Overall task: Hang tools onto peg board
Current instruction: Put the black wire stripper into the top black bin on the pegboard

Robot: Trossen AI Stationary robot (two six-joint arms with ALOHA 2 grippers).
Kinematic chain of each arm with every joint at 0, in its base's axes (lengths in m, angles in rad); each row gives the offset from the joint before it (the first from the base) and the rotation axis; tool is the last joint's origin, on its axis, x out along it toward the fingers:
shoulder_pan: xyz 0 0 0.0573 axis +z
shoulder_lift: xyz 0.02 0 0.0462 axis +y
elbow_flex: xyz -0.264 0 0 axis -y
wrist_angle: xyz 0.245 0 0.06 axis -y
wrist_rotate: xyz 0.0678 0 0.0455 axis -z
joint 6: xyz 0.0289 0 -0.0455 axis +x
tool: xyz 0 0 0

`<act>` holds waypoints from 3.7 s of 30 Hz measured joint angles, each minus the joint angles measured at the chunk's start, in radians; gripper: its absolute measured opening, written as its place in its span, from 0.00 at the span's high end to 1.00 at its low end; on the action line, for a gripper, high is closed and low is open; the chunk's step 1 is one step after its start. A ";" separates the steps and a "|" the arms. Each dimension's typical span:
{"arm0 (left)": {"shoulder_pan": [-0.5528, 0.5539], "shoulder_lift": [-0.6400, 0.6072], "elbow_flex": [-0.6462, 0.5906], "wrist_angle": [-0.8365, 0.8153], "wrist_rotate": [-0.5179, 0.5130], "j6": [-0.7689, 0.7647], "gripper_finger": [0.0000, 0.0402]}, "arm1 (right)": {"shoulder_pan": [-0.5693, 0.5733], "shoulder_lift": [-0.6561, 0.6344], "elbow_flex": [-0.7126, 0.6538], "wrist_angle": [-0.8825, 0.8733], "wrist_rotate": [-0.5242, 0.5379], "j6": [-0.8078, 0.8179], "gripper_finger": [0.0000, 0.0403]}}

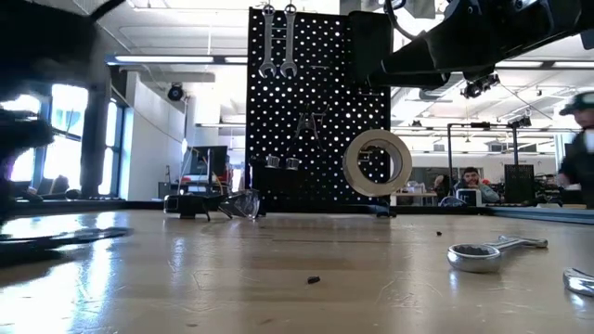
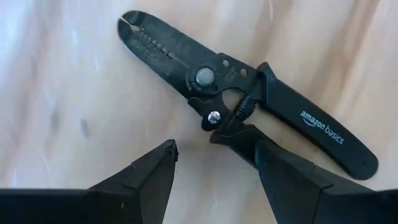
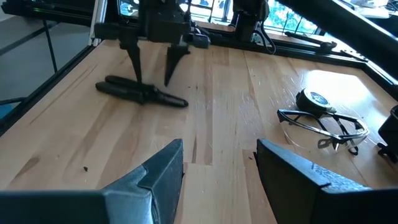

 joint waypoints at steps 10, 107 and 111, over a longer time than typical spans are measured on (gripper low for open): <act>0.192 0.012 -0.011 0.190 -0.244 0.355 0.47 | 0.000 0.000 0.000 0.003 -0.002 -0.018 0.52; 0.413 0.073 -0.012 0.663 -0.009 0.965 0.63 | -0.118 0.175 0.000 0.070 -0.143 0.030 0.52; 0.398 0.030 -0.012 0.595 -0.009 0.964 0.63 | -0.118 0.175 0.000 0.070 -0.143 0.030 0.52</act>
